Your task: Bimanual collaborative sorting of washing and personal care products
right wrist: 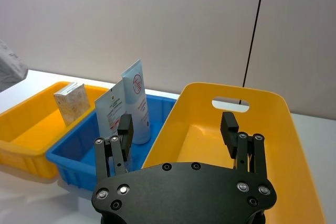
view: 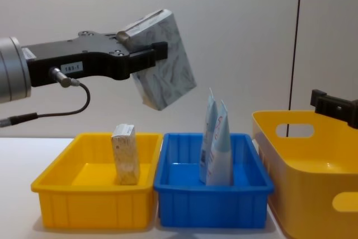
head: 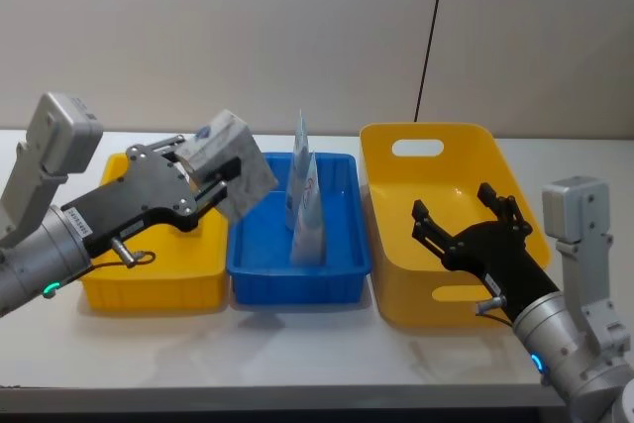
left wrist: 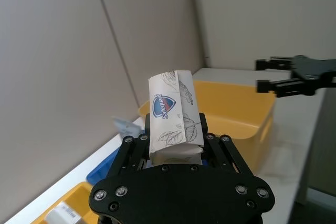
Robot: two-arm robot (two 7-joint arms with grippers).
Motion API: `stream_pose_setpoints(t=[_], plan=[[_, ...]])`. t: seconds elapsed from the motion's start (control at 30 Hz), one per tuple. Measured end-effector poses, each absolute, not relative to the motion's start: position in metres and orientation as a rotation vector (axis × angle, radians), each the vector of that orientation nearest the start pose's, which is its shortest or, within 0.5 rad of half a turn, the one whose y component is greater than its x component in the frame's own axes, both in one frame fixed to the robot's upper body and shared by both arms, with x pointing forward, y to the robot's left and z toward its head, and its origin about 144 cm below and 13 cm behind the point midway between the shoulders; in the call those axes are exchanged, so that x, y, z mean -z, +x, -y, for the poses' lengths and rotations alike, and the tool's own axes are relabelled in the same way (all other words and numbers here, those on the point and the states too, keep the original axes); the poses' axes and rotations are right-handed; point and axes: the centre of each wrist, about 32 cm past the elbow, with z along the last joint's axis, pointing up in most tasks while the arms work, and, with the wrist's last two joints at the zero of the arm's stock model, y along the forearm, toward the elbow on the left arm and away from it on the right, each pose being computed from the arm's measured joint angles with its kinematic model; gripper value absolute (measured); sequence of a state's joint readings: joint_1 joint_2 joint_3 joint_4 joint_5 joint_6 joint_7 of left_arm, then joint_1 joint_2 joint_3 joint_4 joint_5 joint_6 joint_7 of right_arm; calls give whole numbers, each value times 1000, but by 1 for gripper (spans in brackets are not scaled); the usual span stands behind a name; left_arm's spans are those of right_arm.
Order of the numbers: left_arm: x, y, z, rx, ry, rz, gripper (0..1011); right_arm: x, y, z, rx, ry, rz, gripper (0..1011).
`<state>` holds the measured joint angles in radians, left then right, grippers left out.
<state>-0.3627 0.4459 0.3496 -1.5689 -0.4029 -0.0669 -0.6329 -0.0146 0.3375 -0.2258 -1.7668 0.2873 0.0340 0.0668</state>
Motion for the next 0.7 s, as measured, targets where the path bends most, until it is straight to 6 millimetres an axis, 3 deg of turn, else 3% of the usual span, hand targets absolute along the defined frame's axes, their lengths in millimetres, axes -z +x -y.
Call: stream_pose_setpoints(t=[0.7], plan=[[-1274, 534, -258, -267, -36, 326, 378, -1189, 443, 237, 1229, 26, 75, 1002]])
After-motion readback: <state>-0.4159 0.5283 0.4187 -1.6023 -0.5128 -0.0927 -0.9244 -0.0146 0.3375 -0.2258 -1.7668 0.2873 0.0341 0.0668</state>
